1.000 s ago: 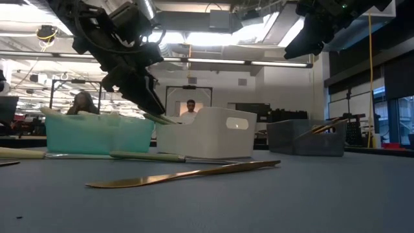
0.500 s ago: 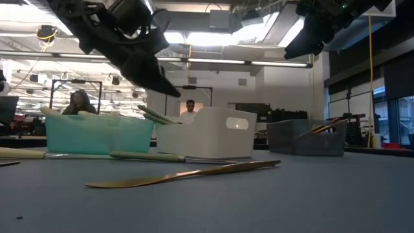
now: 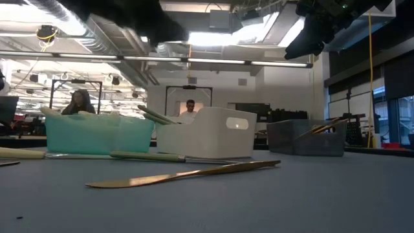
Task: Sort silverware by color (type)
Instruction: Put the green table knife into the white bin
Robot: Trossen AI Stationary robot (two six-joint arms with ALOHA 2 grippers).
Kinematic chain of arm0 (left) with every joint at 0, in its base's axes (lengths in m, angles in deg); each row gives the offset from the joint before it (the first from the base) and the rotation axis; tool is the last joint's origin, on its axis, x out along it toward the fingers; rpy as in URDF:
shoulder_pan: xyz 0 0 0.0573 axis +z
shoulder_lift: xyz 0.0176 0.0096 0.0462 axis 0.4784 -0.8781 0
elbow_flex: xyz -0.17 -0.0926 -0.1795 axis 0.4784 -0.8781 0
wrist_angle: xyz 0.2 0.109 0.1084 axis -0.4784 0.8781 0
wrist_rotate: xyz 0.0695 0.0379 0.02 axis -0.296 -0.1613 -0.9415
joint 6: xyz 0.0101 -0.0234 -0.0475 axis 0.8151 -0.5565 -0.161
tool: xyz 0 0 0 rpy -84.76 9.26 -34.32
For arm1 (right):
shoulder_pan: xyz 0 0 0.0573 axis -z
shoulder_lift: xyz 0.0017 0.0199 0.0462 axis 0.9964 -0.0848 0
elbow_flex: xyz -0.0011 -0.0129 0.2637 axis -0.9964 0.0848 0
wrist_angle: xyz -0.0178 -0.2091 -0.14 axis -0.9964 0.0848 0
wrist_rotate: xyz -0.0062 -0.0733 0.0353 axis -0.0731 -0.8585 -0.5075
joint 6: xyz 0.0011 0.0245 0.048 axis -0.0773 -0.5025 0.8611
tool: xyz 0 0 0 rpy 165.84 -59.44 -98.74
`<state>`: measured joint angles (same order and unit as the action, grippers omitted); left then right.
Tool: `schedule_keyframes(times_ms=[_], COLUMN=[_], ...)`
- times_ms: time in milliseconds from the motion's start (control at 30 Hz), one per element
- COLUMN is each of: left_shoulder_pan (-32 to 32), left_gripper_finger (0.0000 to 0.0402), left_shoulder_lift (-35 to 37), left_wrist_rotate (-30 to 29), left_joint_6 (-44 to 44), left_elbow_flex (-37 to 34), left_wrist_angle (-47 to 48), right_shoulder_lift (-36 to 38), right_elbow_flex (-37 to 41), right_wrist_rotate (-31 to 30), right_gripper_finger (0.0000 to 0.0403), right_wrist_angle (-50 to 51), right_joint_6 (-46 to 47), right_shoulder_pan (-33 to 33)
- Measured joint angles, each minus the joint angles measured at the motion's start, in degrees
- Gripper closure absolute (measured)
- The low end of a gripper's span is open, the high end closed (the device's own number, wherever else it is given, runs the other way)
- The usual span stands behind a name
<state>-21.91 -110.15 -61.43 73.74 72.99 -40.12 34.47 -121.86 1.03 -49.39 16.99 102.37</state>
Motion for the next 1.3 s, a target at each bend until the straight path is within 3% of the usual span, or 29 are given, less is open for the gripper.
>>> schedule_keyframes(times_ms=[267, 467, 600, 767, 900, 1067, 1300], left_shoulder_pan=[-8.67, -16.63, -24.95, -33.94, -37.88, -40.16, -40.70], left_gripper_finger=[0.0270, 0.0270, 0.0270, 0.0270, 0.0270, 0.0270, 0.0270], left_shoulder_lift=[8.57, 14.08, 13.93, 10.99, 7.26, -0.10, -12.05], left_wrist_rotate=[-9.77, -13.30, -18.58, -28.67, -31.07, -34.46, -38.55], left_joint_6=[-3.31, -13.68, -21.85, -28.41, -28.81, -28.42, -28.38], left_elbow_flex=[4.11, 3.89, -0.09, -7.39, -13.48, -19.15, -20.26], left_wrist_angle=[11.47, 24.86, 27.09, 17.87, 1.14, -15.26, -25.06], right_shoulder_lift=[0.00, 0.00, 0.00, 0.00, 0.00, 0.00, 0.00], right_elbow_flex=[0.00, 0.00, 0.00, 0.00, 0.00, 0.00, 0.00], right_wrist_rotate=[-0.02, 0.00, 0.00, 0.00, 0.00, 0.00, 0.00], right_gripper_finger=[0.0236, 0.0236, 0.0236, 0.0236, 0.0236, 0.0236, 0.0236], right_wrist_angle=[0.02, 0.02, 0.06, 0.11, 0.11, 0.10, 0.11], right_joint_6=[0.00, 0.00, 0.00, 0.00, 0.00, 0.00, 0.00], right_shoulder_pan=[0.00, 0.04, 0.04, 0.04, 0.04, 0.04, 0.04])
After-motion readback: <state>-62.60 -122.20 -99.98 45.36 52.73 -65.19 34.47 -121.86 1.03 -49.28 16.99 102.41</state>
